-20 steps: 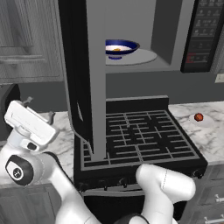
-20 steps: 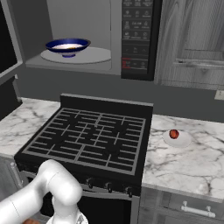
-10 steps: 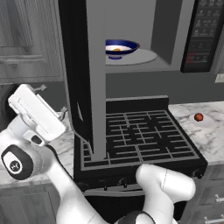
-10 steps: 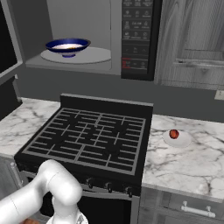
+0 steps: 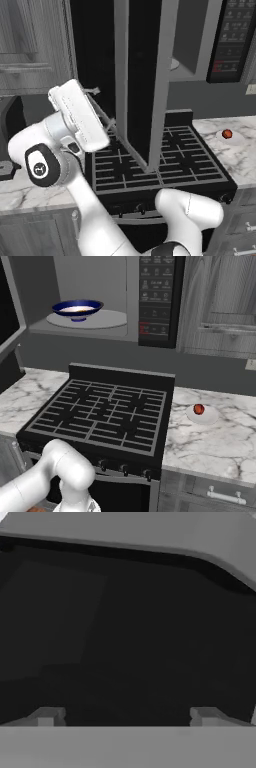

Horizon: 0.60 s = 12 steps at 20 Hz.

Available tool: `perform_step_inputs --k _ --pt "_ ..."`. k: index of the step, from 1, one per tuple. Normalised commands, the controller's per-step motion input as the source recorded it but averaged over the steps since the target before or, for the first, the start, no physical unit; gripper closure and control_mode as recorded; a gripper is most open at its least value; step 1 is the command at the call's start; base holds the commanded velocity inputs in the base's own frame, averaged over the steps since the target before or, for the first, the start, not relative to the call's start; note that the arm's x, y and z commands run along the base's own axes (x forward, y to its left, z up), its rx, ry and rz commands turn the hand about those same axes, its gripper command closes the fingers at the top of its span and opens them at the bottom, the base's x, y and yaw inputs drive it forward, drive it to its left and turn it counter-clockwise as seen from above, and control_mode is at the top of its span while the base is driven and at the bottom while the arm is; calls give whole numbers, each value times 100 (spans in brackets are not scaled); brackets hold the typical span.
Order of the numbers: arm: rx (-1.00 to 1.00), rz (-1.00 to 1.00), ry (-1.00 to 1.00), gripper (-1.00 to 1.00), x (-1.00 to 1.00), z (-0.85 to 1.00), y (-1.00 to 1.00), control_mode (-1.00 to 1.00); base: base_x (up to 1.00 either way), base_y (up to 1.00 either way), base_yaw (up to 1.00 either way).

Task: Remove the apple from the bowl and place it on the small plate. Then place the bowl with only the shrimp in the microwave, close the door, and press the start button to microwave the shrimp.

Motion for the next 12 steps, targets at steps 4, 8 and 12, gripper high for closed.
perform_step_inputs --k 4,8,12 --pt "27 0 -19 -100 -8 38 -100 -100 0 0 0" --pt "32 9 -16 -100 0 34 -100 -100 0 0 0" --pt "35 24 -15 -100 9 23 -98 -100 0 0 0"
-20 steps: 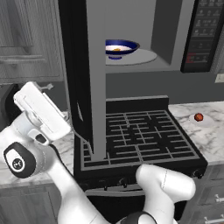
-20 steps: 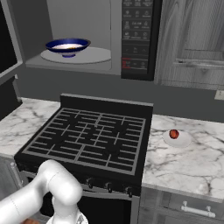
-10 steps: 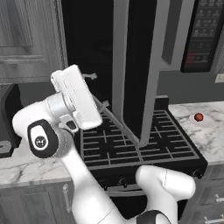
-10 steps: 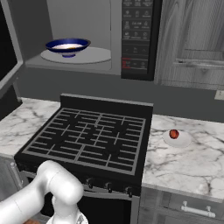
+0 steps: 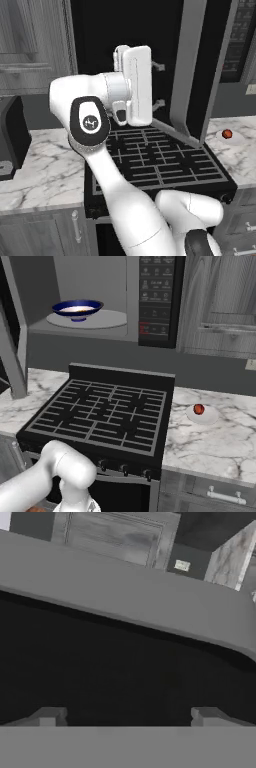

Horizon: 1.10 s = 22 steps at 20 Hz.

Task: Remove the apple from the bowl and place it on the small plate. Then place the bowl with only the shrimp in the microwave, close the door, and press the start button to microwave the shrimp.

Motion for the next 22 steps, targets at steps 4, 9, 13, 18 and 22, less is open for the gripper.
perform_step_inputs --k 4,9,13,18,22 --pt "33 33 -12 -100 32 3 -88 -100 0 0 0" --pt "29 36 -13 -100 51 0 -73 -100 0 0 0" --pt "25 38 -13 -100 72 2 -52 -100 0 0 0" --pt "20 37 -16 -100 84 0 -28 -100 0 0 0" --pt "13 28 -18 -100 85 0 -4 -100 0 0 0"
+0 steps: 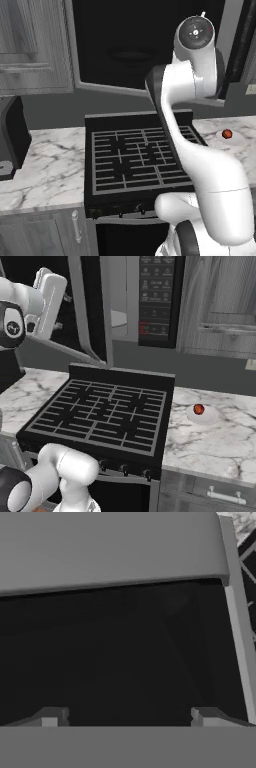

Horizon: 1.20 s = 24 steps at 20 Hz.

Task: Remove the apple from the bowl and place it on the small plate. Then place the bowl with only the shrimp in the microwave, close the door, and press the start button to microwave the shrimp.

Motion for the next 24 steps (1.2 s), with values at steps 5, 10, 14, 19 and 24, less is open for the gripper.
perform_step_inputs --k 5,10,14,19,24 --pt "9 21 -16 -100 93 0 0 -100 0 0 0" --pt "8 15 -10 -100 84 0 0 -100 0 0 0" --pt "5 10 -3 -100 72 6 0 -100 0 0 0" --pt "5 9 -1 -100 65 8 0 -100 0 0 0" --pt "4 7 0 -100 62 0 0 -100 0 0 0"
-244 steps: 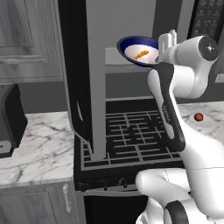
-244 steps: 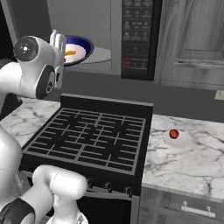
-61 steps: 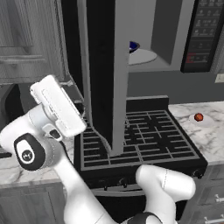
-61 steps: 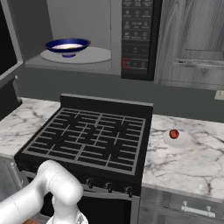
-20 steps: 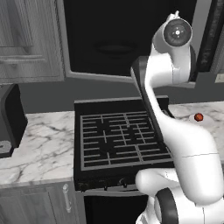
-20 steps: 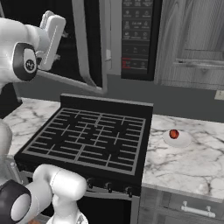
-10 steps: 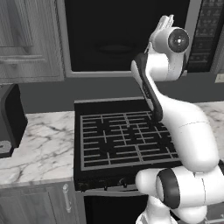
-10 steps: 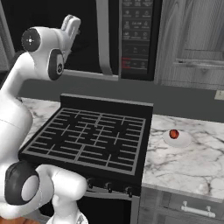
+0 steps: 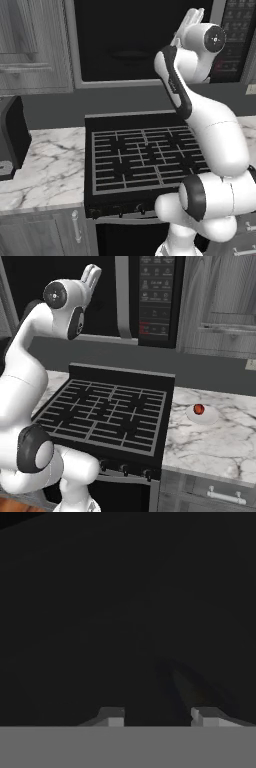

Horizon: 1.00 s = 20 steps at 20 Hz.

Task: Remove the apple from the bowl and place it on the small plate. Then place the bowl with only the shrimp in the microwave, close the door, and press the start button to microwave the shrimp.

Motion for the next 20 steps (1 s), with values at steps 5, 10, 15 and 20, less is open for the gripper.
perform_step_inputs --k 5,10,15,20 --pt "0 11 -2 -100 -27 0 0 -100 0 0 0" --pt "2 9 -15 -100 -100 -4 -44 -100 0 0 0" --pt "8 1 -4 -100 -99 -19 -100 -100 0 0 0" --pt "13 0 0 -100 -55 -46 -100 -100 0 0 0"
